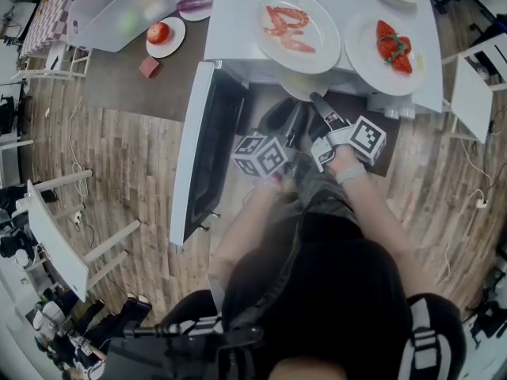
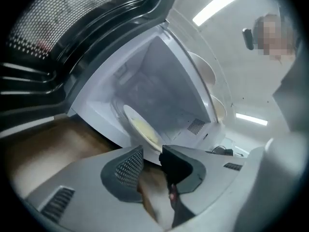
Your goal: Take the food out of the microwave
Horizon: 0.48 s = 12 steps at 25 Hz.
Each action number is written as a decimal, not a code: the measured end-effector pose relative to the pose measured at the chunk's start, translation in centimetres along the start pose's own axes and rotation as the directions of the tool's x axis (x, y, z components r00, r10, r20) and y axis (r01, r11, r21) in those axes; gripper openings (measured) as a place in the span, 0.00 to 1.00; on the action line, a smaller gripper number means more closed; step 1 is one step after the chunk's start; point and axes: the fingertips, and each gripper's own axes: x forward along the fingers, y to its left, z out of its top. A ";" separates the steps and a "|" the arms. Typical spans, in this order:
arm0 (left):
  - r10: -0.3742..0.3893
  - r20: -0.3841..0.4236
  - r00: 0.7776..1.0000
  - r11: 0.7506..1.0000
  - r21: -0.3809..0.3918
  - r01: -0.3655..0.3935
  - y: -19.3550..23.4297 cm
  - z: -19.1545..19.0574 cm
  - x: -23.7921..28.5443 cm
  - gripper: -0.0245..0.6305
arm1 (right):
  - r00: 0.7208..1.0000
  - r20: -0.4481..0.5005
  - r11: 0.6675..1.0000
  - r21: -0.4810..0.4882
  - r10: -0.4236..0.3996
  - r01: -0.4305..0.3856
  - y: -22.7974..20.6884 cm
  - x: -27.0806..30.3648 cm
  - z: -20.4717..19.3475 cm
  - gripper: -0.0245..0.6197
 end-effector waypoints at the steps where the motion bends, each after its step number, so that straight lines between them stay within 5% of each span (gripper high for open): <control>1: -0.011 0.010 1.000 0.999 -0.043 0.012 -0.1 0.1 0.1 0.23 | 1.000 0.000 1.000 -0.003 0.003 -0.003 0.0 -0.1 0.0 0.10; 6: -0.047 0.042 0.998 0.976 -0.212 0.055 -0.3 0.1 0.3 0.23 | 1.000 -0.001 1.000 -0.010 0.005 -0.005 -0.1 -0.7 -0.4 0.10; 12: -0.065 0.047 0.997 0.957 -0.281 0.075 -0.2 -0.1 0.0 0.17 | 1.000 -0.030 1.000 -0.023 0.001 -0.001 -0.3 -1.4 -1.2 0.09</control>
